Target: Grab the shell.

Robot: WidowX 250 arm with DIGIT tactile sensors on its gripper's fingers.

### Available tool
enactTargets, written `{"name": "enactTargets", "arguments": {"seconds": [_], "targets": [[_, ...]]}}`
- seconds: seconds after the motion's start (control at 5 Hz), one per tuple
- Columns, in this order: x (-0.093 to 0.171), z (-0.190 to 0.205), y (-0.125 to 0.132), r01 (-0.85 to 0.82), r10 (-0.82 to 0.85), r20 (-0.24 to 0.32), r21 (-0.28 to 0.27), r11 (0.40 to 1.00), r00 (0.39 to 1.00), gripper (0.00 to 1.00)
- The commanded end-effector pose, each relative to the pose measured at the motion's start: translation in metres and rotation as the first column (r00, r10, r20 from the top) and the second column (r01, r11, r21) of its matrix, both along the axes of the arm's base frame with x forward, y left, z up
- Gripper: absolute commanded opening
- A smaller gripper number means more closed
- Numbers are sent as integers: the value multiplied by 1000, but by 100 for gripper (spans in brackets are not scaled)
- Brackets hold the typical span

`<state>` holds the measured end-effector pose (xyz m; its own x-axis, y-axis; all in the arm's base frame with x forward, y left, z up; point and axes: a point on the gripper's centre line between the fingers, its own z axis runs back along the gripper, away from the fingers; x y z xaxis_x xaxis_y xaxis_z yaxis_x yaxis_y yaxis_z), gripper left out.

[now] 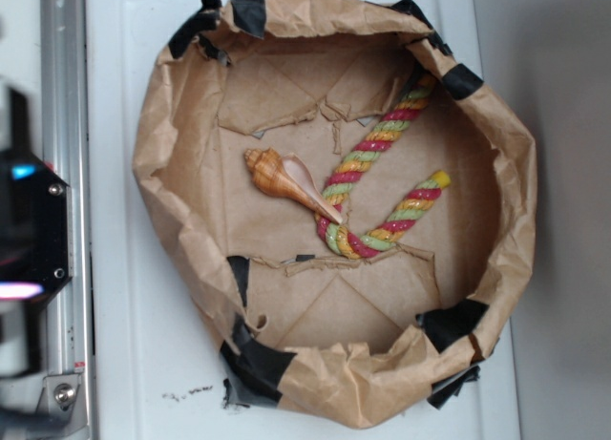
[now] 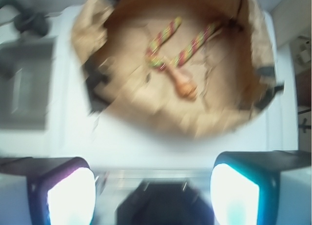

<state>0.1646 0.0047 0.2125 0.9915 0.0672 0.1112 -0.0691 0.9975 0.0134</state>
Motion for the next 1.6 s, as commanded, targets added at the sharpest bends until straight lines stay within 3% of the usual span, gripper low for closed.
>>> {"name": "enactTargets", "arguments": {"seconds": [0.0,0.2,0.4,0.6,0.8,1.0,1.2,1.4], "targets": [[83,-17,38,126,-117,106,-85,988,987,100],[81,-64,51,261,-253,72,-154,953,965,100],[66,-102,42,358,-358,24,-130,925,933,100],[72,-140,29,404,-408,-45,-73,912,912,100],[96,-179,22,400,-398,-117,-8,917,910,100],[113,-204,20,399,-396,-174,-14,917,902,100],[113,-193,15,396,-394,-152,-19,918,906,0],[118,-153,9,396,-396,-83,-13,918,914,0]]}}
